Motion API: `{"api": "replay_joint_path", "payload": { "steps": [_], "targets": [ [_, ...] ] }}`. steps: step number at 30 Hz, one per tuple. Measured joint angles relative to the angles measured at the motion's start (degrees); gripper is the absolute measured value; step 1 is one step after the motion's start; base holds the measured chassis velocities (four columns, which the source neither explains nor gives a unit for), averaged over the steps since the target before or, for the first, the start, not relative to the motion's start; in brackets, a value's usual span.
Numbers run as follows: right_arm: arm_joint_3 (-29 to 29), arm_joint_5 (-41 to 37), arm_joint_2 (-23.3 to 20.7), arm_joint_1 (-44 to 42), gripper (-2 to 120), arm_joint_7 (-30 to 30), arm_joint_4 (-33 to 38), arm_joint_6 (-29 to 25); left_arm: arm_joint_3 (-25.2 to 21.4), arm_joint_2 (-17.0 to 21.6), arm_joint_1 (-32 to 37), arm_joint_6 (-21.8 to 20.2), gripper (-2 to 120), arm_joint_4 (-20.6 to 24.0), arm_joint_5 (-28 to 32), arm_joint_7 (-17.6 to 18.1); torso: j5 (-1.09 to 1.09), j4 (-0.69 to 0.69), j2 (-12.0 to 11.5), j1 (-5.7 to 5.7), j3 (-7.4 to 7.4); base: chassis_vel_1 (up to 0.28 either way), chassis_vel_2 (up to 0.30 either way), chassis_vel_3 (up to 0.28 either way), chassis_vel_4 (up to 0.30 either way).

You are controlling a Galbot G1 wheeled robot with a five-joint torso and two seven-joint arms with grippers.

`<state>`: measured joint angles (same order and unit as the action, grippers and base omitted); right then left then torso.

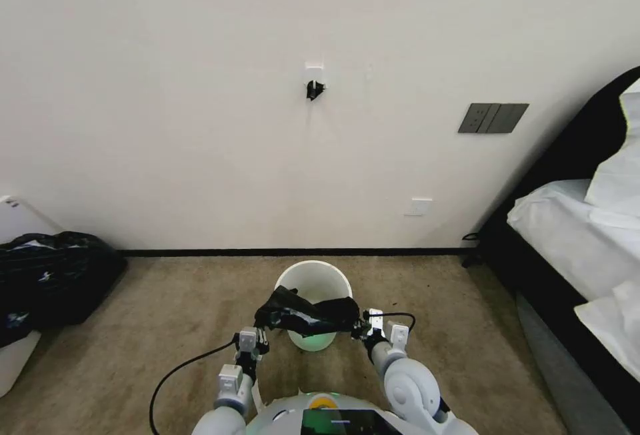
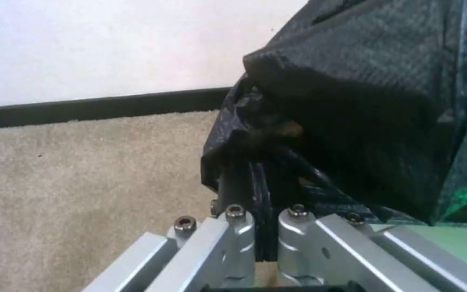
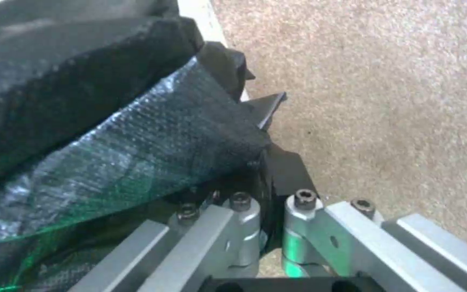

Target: Place a trash bag onto the trash bin.

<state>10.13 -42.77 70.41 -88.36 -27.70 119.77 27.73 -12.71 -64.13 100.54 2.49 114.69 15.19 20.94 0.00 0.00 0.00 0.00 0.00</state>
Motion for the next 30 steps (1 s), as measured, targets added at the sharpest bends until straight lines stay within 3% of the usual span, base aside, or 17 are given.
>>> {"api": "replay_joint_path", "payload": {
  "steps": [3, 10, 16, 17, 19, 22, 27, 30],
  "targets": [
    [-0.15, 0.9, -0.11, -0.52, 10, 0.75, 0.13, -0.59, -0.18, 0.06, 0.52, 0.22, 2, -0.05, 0.03, -0.28, 0.0, 0.0, 0.0, 0.0, 0.0, 0.0, 0.0, 0.0, 0.0],
    [-0.34, 6.98, -1.4, -5.2, 39, 4.74, 2.29, -4.51, -2.45, -0.49, 5.88, 2.53, 30, 1.88, -1.6, -1.73, 0.0, 0.0, 0.0, 0.0, 0.0, 0.0, 0.0, 0.0, 0.0],
    [0.21, 11.81, -2.37, -8.78, 56, 7.68, 4.62, -8.31, -4.49, -1.04, 9.57, 5.25, 47, 3.05, -3.23, -2.1, 0.0, 0.0, 0.0, 0.0, 0.0, 0.0, 0.0, 0.0, 0.0],
    [0.34, 13.24, -2.67, -9.94, 64, 8.79, 5.72, -9.55, -5.38, -1.43, 10.84, 6.17, 53, 3.73, -3.77, -2.21, 0.0, 0.0, 0.0, 0.0, 0.0, 0.0, 0.0, 0.0, 0.0],
    [0.34, 13.24, -2.67, -9.94, 64, 8.79, 5.72, -9.55, -5.38, -1.43, 10.84, 6.17, 53, 3.73, -3.77, -2.21, 0.0, 0.0, 0.0, 0.0, 0.0, 0.0, 0.0, 0.0, 0.0],
    [0.11, 17.89, -4.0, -13.6, 89, 11.75, 10.01, -12.04, -7.83, -1.99, 14.79, 9.4, 80, 6.47, -5.67, -3.09, 0.0, 0.0, 0.0, 0.0, 0.0, 0.0, 0.0, 0.0, 0.0],
    [0.38, 19.04, -5.13, -16.37, 100, 12.65, 12.71, -13.0, -9.29, -2.45, 16.61, 11.26, 97, 7.01, -6.11, -3.24, 0.0, 0.0, 0.0, 0.0, 0.0, 0.0, 0.0, 0.0, 0.0],
    [0.5, 19.94, -5.8, -18.3, 100, 13.12, 14.01, -13.7, -9.98, -2.5, 17.5, 12.23, 99, 7.21, -6.19, -3.3, 0.0, 0.0, 0.0, 0.0, -0.01, 0.0, 0.0, 0.0, 0.0]
  ]
}}
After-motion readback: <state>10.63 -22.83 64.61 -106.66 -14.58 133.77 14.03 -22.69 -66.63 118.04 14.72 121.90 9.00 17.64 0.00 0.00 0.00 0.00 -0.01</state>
